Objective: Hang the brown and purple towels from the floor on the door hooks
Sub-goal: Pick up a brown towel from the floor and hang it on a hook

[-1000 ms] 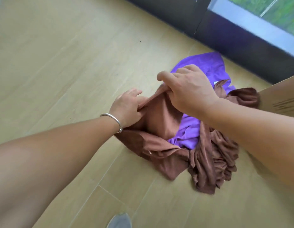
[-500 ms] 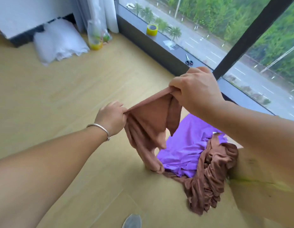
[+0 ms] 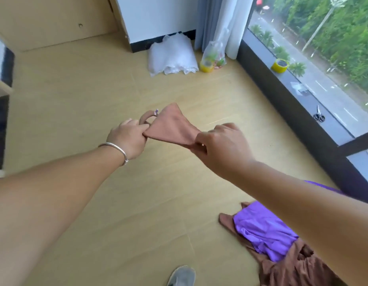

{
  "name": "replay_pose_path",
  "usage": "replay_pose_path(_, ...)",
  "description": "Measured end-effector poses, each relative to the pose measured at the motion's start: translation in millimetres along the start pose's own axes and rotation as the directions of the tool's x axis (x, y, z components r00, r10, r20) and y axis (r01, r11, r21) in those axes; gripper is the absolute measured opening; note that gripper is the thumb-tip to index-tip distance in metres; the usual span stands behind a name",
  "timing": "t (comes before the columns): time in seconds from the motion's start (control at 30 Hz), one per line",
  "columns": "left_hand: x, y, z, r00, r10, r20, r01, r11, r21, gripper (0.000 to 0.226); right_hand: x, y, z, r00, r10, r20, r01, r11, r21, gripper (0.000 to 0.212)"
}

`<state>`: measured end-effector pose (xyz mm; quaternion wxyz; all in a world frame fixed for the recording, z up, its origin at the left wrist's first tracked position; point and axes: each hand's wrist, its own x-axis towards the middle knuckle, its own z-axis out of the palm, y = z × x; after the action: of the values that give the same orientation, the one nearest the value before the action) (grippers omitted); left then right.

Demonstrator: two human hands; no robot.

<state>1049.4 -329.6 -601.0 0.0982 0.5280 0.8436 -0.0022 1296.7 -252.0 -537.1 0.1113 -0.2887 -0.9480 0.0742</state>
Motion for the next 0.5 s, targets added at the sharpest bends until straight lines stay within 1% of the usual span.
replay_pose_path(0.07, -38, -18, 24, 0.990, -0.080, 0.115, 0.078, 0.997, 0.023, 0.043, -24, -31, 35, 0.998, -0.016, 0.065, 0.012, 0.998, 0.067, 0.025)
replay_pose_path(0.13, -73, -28, 47, 0.970, -0.142, 0.199, 0.136, 0.990, 0.046, 0.056, -50, -57, 72, 0.974, -0.070, 0.216, 0.050, 0.994, 0.092, 0.019)
replay_pose_path(0.17, -96, -31, 60, 0.957, -0.175, 0.229, 0.167, 0.984, 0.054, 0.059, -69, -71, 92, 0.941, -0.112, 0.320, 0.075, 0.989, 0.127, 0.016)
replay_pose_path(0.23, -126, -33, 81, 0.948, -0.213, 0.238, 0.207, 0.977, 0.054, 0.061, -101, -86, 129, 0.859, -0.138, 0.493, 0.018, 0.970, 0.241, 0.008)
replay_pose_path(0.27, -144, -32, 94, 0.939, -0.240, 0.247, 0.233, 0.971, 0.056, 0.061, -120, -92, 145, 0.790, -0.149, 0.594, -0.033, 0.958, 0.285, 0.019)
replay_pose_path(0.3, -163, -30, 110, 0.929, -0.263, 0.260, 0.258, 0.965, 0.055, 0.060, -140, -96, 162, 0.715, -0.174, 0.677, -0.065, 0.948, 0.313, 0.036)
replay_pose_path(0.33, -181, -27, 127, 0.921, -0.274, 0.276, 0.270, 0.961, 0.053, 0.058, -160, -96, 179, 0.663, -0.197, 0.722, -0.068, 0.945, 0.319, 0.049)
replay_pose_path(0.37, -198, -23, 145, 0.917, -0.271, 0.293, 0.268, 0.962, 0.051, 0.055, -179, -92, 195, 0.635, -0.203, 0.746, -0.055, 0.950, 0.306, 0.056)
replay_pose_path(0.4, -215, -19, 164, 0.915, -0.264, 0.305, 0.261, 0.964, 0.050, 0.050, -197, -86, 208, 0.623, -0.192, 0.758, -0.041, 0.960, 0.276, 0.059)
replay_pose_path(0.5, -254, -3, 216, 0.908, -0.226, 0.353, 0.222, 0.974, 0.052, 0.041, -235, -55, 238, 0.622, -0.100, 0.777, -0.040, 0.987, 0.158, 0.060)
